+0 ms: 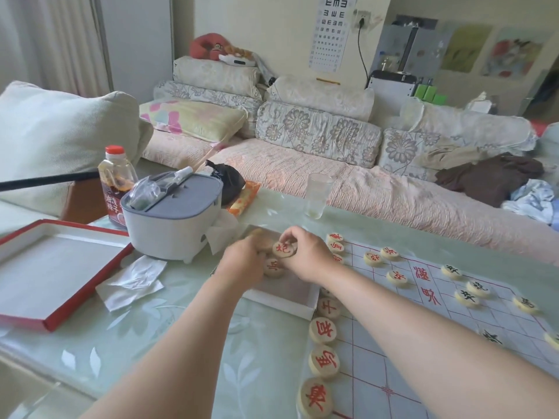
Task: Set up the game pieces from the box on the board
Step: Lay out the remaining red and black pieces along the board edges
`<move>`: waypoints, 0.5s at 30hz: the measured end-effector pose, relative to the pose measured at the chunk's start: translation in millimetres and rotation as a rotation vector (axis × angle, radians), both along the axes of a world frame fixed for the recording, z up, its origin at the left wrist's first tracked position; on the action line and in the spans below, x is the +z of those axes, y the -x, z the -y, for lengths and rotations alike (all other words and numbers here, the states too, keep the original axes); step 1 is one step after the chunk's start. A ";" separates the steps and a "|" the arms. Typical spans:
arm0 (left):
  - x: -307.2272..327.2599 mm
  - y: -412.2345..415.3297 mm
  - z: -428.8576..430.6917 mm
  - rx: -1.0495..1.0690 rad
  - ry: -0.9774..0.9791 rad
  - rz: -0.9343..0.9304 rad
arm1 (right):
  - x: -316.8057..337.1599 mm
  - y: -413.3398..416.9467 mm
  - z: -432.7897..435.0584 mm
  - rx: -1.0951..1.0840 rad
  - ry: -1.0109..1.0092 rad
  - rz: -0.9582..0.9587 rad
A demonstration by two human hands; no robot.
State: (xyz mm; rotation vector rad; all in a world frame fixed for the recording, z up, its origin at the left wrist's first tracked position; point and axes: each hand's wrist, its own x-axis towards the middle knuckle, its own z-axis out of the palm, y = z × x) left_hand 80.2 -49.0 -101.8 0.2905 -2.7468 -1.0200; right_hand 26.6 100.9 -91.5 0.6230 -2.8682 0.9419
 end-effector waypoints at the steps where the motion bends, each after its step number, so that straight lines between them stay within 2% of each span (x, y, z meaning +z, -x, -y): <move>1: 4.3 0.4 -1.0 0.023 -0.124 -0.031 | 6.4 -0.8 -1.4 0.019 0.029 -0.001; 7: 15.7 0.3 -4.9 0.038 -0.636 -0.083 | 26.2 -9.4 7.1 0.168 0.093 0.014; 10: 11.8 -1.7 1.7 0.157 -0.656 -0.068 | 18.9 -9.9 11.0 0.145 0.036 0.055; 15: 6.5 -5.7 10.4 0.180 -0.622 -0.026 | -7.1 -5.0 11.7 0.071 -0.273 0.092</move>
